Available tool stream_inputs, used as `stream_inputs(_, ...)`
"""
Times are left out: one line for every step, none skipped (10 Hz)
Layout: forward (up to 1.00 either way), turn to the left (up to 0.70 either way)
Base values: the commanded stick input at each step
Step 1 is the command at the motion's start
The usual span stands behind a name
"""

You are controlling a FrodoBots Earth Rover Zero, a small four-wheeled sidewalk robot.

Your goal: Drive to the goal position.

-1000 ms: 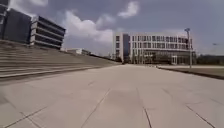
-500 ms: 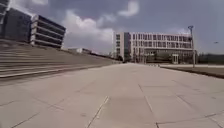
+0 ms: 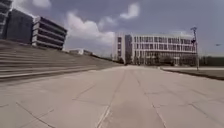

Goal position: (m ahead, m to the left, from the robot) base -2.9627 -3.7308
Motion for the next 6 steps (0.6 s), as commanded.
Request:
stream_inputs(0.70, 0.00)
stream_inputs(0.70, 0.00)
stream_inputs(0.70, 0.00)
stream_inputs(0.70, 0.00)
stream_inputs(0.70, 0.00)
stream_inputs(0.70, 0.00)
